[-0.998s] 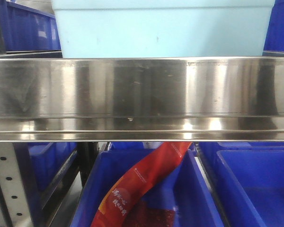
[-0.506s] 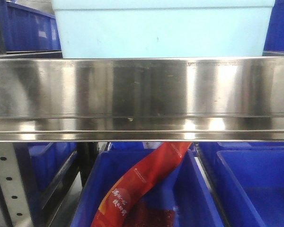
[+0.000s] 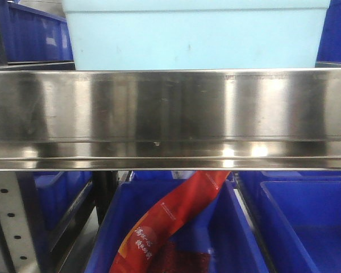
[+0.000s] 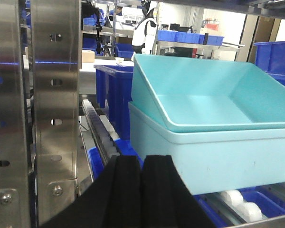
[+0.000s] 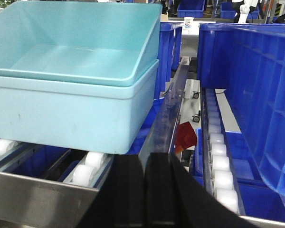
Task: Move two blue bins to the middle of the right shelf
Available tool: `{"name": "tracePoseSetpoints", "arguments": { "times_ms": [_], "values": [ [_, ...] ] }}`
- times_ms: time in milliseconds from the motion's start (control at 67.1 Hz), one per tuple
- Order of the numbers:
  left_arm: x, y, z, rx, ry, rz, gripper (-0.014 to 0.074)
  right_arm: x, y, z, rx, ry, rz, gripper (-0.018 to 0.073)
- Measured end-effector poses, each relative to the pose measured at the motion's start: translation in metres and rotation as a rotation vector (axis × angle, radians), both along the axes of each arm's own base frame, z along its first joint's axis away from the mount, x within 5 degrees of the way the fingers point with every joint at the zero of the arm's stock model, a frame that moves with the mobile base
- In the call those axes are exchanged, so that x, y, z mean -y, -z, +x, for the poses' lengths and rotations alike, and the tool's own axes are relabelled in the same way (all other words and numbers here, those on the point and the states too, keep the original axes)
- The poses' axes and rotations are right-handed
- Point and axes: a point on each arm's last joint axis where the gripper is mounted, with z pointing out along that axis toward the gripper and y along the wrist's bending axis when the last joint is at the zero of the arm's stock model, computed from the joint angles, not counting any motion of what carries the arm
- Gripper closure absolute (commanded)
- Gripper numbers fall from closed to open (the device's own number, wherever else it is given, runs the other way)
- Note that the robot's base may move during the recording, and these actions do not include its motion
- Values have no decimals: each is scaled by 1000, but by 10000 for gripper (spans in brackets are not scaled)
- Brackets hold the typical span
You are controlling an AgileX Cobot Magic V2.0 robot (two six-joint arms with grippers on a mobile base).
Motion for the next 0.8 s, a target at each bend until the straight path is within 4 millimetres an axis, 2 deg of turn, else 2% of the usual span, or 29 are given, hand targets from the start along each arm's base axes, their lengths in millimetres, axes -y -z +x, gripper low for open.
{"name": "tracePoseSetpoints", "arguments": {
  "times_ms": [804],
  "values": [
    [0,2,0,2,-2,-5,708,0,0,0,3,0,-3,721]
  ]
}}
